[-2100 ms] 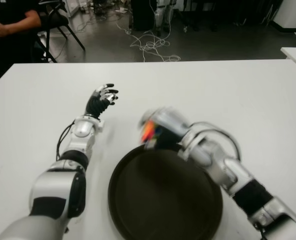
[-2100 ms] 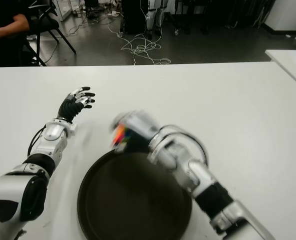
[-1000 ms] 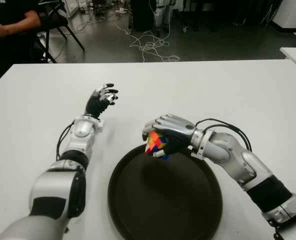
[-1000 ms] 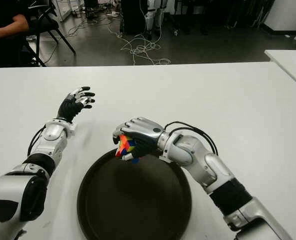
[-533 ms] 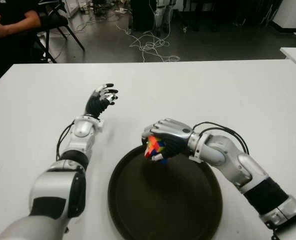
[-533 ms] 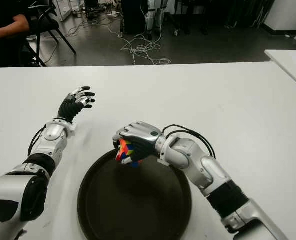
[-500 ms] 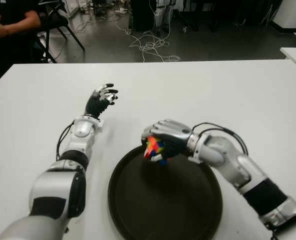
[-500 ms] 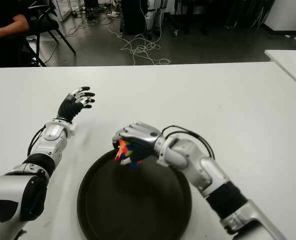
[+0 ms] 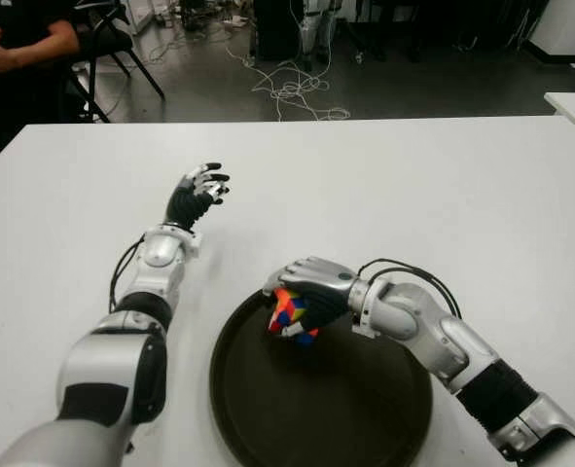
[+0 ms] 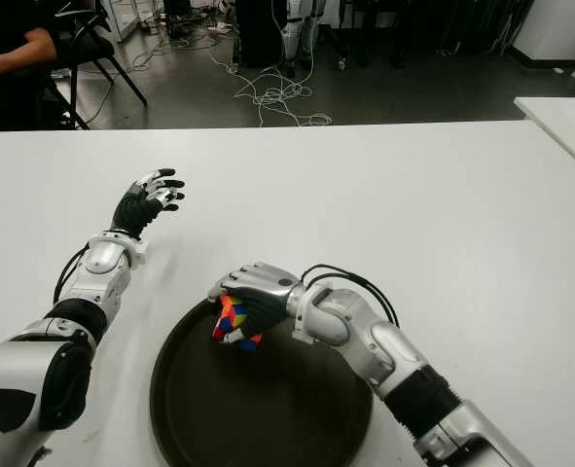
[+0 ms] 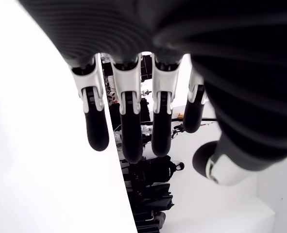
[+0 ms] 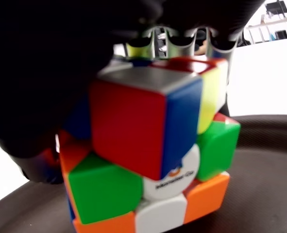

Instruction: Pick up the Rubik's Cube and put it in the plate

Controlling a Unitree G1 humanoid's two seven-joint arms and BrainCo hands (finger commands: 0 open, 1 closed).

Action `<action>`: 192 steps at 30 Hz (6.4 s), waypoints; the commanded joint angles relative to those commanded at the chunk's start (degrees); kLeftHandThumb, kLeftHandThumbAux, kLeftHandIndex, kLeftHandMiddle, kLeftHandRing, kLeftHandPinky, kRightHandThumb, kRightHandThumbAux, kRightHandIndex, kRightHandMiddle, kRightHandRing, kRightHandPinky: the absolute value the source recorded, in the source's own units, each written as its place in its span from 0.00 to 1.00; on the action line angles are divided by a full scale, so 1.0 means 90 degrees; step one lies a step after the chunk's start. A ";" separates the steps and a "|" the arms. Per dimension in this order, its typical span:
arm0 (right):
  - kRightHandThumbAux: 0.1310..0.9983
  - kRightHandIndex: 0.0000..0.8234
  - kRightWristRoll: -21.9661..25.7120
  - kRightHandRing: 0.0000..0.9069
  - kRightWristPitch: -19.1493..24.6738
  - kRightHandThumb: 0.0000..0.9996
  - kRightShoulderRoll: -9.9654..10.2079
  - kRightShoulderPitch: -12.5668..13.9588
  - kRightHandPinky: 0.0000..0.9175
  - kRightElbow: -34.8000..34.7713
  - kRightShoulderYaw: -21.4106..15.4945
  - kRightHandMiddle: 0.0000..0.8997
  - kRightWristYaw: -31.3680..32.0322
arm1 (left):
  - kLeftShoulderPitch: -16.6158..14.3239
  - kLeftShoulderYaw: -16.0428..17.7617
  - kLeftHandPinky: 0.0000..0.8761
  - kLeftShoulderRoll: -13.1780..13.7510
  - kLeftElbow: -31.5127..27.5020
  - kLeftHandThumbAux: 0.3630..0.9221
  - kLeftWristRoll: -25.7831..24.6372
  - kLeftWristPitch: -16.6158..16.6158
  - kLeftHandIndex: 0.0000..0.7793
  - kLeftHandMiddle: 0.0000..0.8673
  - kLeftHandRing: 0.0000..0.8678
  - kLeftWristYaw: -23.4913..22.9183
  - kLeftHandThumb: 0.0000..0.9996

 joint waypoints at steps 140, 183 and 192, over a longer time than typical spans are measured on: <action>0.64 0.12 0.1996 0.23 -0.3095 0.04 0.0309 -0.1511 0.28 0.6384 -0.3484 0.18 -0.4915 | -0.0125 0.0149 0.36 0.0079 0.0080 0.48 0.0031 0.0200 0.28 0.36 0.36 -0.0031 0.19; 0.66 0.10 0.2200 0.20 -0.2831 0.07 0.0250 -0.1489 0.24 0.6642 -0.3568 0.17 -0.5122 | -0.0044 0.0152 0.29 0.0008 0.0061 0.51 -0.0026 -0.0025 0.18 0.27 0.26 -0.0057 0.14; 0.64 0.07 0.2591 0.13 -0.2571 0.00 0.0380 -0.1517 0.14 0.6715 -0.3766 0.13 -0.4550 | -0.0035 0.0273 0.17 -0.0051 0.0055 0.53 -0.0152 -0.0105 0.10 0.18 0.17 -0.0174 0.09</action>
